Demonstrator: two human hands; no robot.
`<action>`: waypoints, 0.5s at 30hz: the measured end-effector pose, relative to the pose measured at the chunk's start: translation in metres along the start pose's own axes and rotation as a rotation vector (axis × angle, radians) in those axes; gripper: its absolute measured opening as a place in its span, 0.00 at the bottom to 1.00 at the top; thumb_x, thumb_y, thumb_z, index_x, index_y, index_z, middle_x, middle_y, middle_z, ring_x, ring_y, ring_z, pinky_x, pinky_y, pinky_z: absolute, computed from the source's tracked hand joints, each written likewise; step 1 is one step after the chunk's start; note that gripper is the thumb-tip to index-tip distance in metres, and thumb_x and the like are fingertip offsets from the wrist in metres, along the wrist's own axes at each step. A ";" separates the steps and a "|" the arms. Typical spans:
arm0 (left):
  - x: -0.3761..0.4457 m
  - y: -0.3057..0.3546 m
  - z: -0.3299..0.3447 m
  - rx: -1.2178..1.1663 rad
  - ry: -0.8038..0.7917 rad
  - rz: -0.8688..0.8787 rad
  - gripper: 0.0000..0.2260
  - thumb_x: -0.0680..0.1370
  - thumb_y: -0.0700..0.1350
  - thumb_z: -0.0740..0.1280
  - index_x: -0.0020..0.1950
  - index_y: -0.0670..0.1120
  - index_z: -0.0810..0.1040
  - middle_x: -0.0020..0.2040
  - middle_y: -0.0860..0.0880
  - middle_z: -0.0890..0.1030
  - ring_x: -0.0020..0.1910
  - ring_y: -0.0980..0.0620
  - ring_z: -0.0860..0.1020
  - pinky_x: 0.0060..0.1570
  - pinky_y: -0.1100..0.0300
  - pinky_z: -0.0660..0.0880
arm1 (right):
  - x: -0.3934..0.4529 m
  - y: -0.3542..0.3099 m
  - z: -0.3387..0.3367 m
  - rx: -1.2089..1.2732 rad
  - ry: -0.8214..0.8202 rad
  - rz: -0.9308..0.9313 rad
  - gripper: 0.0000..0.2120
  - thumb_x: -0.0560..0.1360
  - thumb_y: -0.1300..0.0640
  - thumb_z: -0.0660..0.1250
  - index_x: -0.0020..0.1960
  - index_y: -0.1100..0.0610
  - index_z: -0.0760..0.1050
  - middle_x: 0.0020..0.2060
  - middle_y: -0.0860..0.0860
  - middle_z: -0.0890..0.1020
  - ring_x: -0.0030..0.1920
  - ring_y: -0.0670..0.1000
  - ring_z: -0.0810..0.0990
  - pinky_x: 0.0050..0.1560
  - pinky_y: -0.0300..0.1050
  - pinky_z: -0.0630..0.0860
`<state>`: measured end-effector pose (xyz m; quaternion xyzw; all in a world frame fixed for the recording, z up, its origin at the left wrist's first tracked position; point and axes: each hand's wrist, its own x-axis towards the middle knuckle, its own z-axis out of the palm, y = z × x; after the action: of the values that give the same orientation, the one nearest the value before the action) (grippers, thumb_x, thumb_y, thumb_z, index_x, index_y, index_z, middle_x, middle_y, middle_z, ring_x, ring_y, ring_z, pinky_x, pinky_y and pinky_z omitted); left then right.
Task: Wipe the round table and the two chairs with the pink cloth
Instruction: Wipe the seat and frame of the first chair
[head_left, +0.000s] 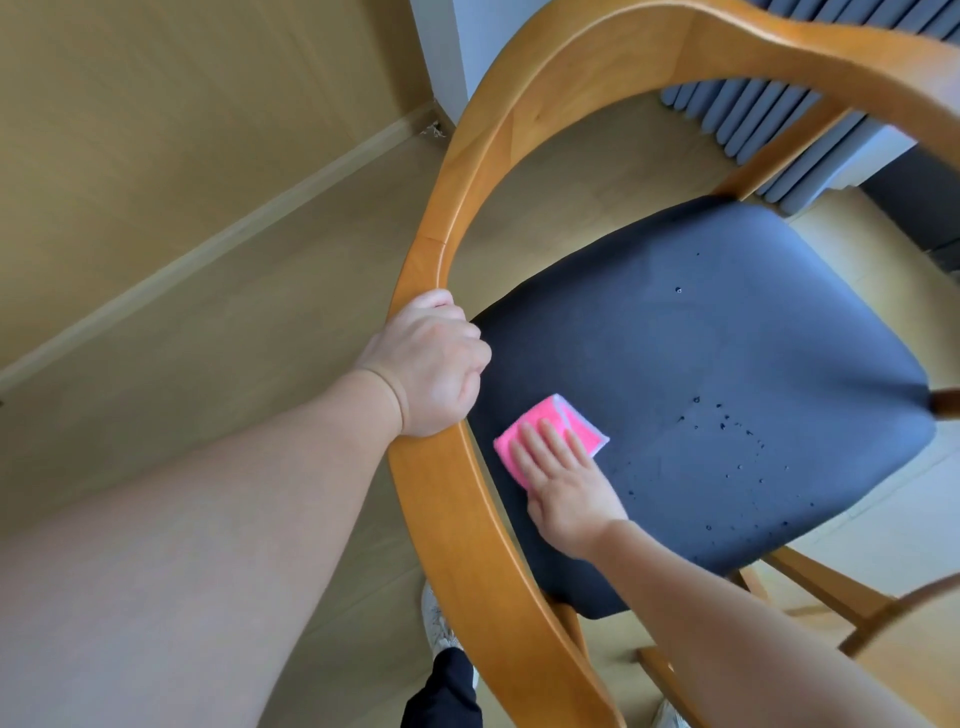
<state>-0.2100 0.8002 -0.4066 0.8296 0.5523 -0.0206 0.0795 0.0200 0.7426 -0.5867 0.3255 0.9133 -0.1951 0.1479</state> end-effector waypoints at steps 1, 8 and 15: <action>0.000 0.000 0.000 0.003 0.002 -0.004 0.10 0.70 0.40 0.57 0.29 0.46 0.70 0.28 0.49 0.72 0.31 0.45 0.70 0.53 0.52 0.69 | -0.005 -0.007 0.004 -0.027 -0.019 -0.035 0.30 0.80 0.49 0.44 0.78 0.50 0.38 0.76 0.51 0.39 0.75 0.57 0.32 0.72 0.56 0.30; 0.000 0.001 -0.001 0.048 -0.043 -0.018 0.13 0.72 0.42 0.54 0.32 0.45 0.74 0.30 0.49 0.74 0.34 0.46 0.71 0.57 0.55 0.65 | -0.041 0.012 0.012 -0.080 -0.038 -0.150 0.28 0.81 0.47 0.44 0.78 0.49 0.41 0.77 0.50 0.44 0.76 0.56 0.40 0.72 0.60 0.35; 0.002 0.006 -0.003 0.085 -0.116 0.020 0.13 0.73 0.43 0.52 0.33 0.46 0.72 0.31 0.49 0.73 0.36 0.46 0.71 0.56 0.55 0.64 | -0.048 0.061 -0.007 -0.028 0.048 0.024 0.30 0.76 0.51 0.55 0.77 0.55 0.57 0.76 0.55 0.58 0.76 0.58 0.54 0.75 0.57 0.47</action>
<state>-0.2040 0.8004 -0.4033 0.8350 0.5373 -0.0910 0.0762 0.0943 0.7639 -0.5773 0.3388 0.9153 -0.1726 0.1328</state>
